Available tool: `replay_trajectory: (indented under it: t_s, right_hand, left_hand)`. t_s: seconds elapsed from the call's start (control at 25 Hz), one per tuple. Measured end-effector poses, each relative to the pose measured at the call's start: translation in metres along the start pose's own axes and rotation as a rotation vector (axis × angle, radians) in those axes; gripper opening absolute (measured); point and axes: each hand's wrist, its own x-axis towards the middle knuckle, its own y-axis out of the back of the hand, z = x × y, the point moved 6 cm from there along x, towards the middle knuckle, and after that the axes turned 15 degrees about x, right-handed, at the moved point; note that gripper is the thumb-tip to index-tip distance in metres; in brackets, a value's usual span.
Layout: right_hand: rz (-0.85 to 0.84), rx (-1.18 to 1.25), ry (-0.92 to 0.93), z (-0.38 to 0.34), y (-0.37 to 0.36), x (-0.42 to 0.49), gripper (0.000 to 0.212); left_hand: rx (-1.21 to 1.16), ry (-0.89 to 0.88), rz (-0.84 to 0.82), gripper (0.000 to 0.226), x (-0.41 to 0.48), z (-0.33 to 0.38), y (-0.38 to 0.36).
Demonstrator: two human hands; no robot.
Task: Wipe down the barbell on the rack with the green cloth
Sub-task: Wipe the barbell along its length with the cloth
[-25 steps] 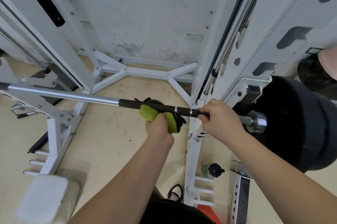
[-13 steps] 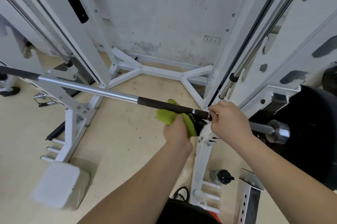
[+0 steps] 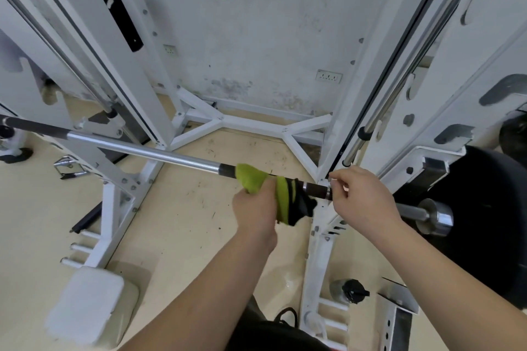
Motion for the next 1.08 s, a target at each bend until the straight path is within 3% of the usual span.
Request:
replay_trajectory:
  t_s: [0.16, 0.24, 0.36, 0.52, 0.6, 0.72, 0.92, 1.08]
  right_hand:
    - [-0.043, -0.073, -0.038, 0.006, -0.005, 0.003, 0.019]
    - [-0.079, -0.129, -0.067, 0.003, -0.012, 0.005, 0.018]
    - [-0.131, -0.189, -0.079, -0.002, -0.024, 0.007, 0.020]
    - [-0.142, -0.160, -0.096, 0.000, -0.022, 0.007, 0.020]
    - [-0.117, -0.112, -0.089, 0.006, -0.013, 0.005, 0.019]
    - [-0.074, -0.044, -0.085, 0.012, -0.002, -0.002, 0.015]
    - [0.034, 0.018, -0.071, 0.022, 0.011, -0.013, 0.027]
    - [0.042, 0.028, -0.075, 0.025, 0.018, -0.019, 0.026]
  left_hand:
    - [0.415, -0.535, 0.237, 0.010, 0.018, 0.060, 0.055]
    - [0.826, -0.657, 0.275, 0.008, 0.037, 0.063, 0.053]
    - [1.221, -0.771, 0.268, 0.046, 0.047, 0.030, 0.024]
    - [1.307, -1.036, 0.069, 0.054, 0.038, 0.028, -0.001]
    - [1.292, -0.982, 0.084, 0.052, 0.054, 0.041, 0.016]
    - [1.245, -0.813, 0.282, 0.040, 0.048, 0.036, 0.018]
    - [1.317, -1.167, -0.074, 0.047, -0.006, 0.004, -0.066]
    - [1.322, -1.001, 0.054, 0.040, -0.004, 0.004, -0.081]
